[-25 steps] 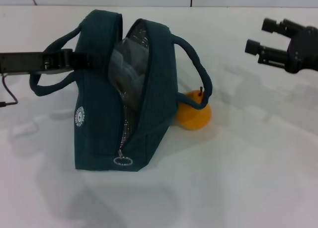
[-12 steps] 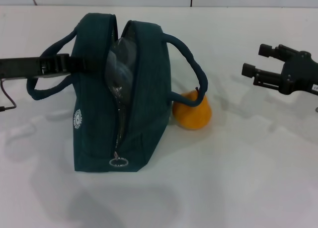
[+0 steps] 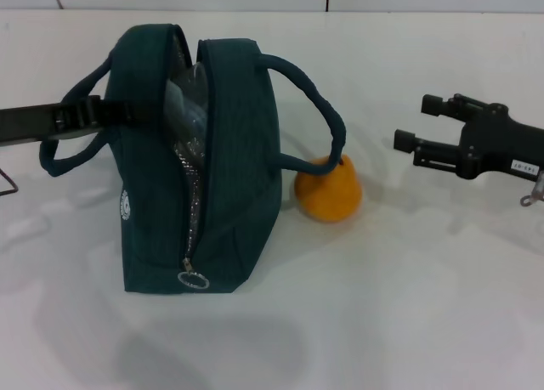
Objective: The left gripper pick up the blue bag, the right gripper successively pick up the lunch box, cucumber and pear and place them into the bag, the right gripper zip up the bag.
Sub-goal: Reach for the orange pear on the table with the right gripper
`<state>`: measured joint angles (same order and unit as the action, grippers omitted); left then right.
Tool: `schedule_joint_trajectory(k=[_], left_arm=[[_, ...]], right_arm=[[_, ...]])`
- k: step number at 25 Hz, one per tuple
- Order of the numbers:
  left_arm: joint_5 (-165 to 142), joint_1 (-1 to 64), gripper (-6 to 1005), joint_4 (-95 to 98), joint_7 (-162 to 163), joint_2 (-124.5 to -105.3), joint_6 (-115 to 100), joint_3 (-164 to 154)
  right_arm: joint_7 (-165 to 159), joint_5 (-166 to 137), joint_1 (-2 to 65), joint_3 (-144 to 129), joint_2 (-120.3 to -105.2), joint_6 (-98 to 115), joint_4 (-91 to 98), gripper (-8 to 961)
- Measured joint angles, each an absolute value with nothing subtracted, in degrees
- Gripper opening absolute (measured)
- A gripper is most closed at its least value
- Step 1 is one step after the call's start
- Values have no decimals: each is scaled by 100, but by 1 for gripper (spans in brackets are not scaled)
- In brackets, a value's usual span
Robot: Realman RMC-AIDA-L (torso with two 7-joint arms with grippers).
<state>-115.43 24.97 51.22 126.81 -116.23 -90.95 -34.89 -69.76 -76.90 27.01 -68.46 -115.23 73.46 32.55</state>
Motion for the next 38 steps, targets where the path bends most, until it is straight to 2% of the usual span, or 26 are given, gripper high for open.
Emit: schedule_joint_trajectory(k=[26, 38], left_arm=[[-11552, 2419, 44, 5001, 12516, -11638, -8975, -3273], [-11531, 2406, 44, 5001, 12515, -11654, -8998, -3270]], right_arm=[[-6570, -7488, 3084, -7966, -11623, 6917, 3250, 797], [-6350, -7089, 3191, -8626, -11619, 6470, 3315, 755]])
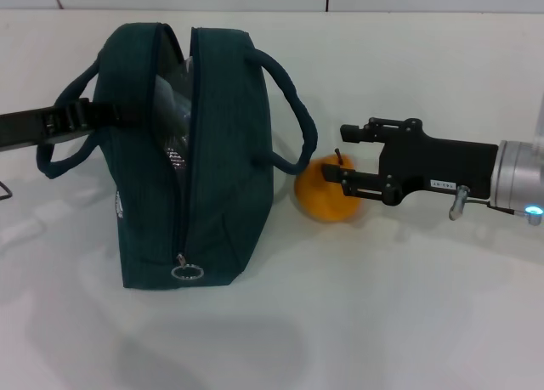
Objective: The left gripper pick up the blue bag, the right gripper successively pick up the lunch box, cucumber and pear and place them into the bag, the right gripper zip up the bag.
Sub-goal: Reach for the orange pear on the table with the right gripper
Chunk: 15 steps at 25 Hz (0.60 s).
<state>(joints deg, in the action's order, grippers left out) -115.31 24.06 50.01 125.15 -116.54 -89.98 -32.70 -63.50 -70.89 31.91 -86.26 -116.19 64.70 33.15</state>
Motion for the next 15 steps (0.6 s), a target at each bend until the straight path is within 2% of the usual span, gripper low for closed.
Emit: schedule_joint_trajectory(k=[5, 15], left_arm=[[-11530, 2424, 44, 4989, 12502, -11664, -8997, -3256], [-11522, 2460, 44, 4939, 12489, -11641, -8975, -3251]], right_arm=[[-6238, -7084, 3274, -8705, -11619, 6418, 3274, 737], [-5534, -6623, 3258, -9080, -11619, 6369, 3283, 295]])
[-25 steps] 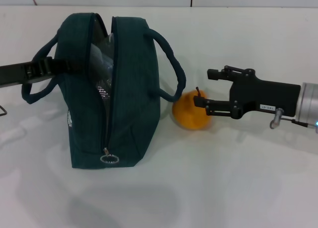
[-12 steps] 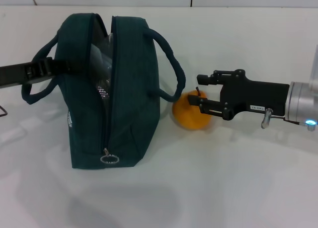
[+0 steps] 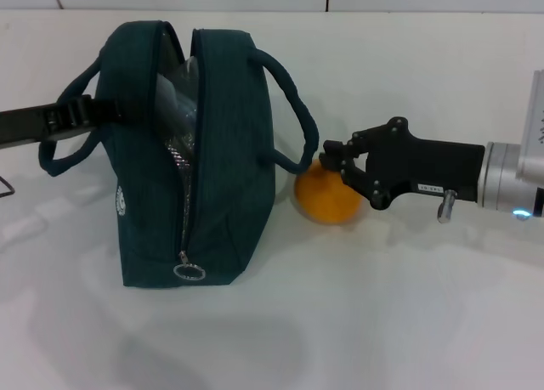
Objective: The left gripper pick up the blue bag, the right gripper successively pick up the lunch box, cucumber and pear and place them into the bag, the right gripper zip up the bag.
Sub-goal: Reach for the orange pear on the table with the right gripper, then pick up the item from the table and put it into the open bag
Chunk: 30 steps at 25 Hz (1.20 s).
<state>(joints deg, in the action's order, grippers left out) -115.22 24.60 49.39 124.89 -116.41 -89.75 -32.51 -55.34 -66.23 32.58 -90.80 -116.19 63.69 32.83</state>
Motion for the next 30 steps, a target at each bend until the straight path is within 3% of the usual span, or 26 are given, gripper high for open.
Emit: schedule_joint_trajectory(k=[3, 9, 30], left_arm=[[-11522, 2462, 44, 4939, 12489, -11640, -8971, -3252], [-11522, 2470, 44, 4939, 12489, -11636, -8959, -3252], [-11287, 2470, 44, 4942, 12496, -11712, -9300, -3311]], right_arm=[[-5529, -6598, 3262, -9072, -11619, 6362, 3269, 76], [-5526, -6583, 3261, -9043, -11618, 6303, 3269, 27], [-5487, -6264, 2979, -7923, -11507, 7469, 3332, 32]])
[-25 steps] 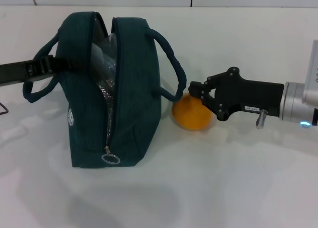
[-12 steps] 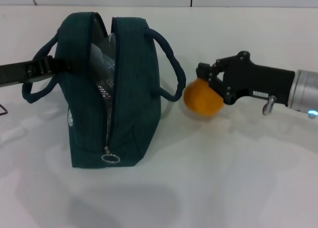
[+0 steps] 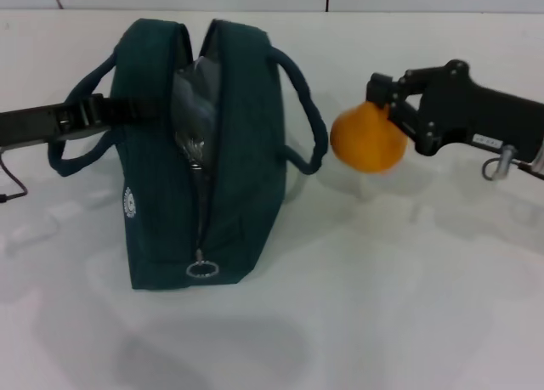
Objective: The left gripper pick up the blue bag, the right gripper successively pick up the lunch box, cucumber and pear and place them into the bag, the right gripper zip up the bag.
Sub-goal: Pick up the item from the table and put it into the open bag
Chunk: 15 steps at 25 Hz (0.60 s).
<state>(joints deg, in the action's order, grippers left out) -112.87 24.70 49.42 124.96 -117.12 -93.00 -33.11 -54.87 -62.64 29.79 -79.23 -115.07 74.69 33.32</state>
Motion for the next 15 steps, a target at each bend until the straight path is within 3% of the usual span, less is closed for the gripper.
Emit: schedule_joint_trajectory(k=[15], left_arm=[[-11021, 2634, 44, 4960, 12501, -11934, -9894, -3598]], right_arm=[[-5853, -6254, 2909, -7010, -11372, 8883, 3488, 36]])
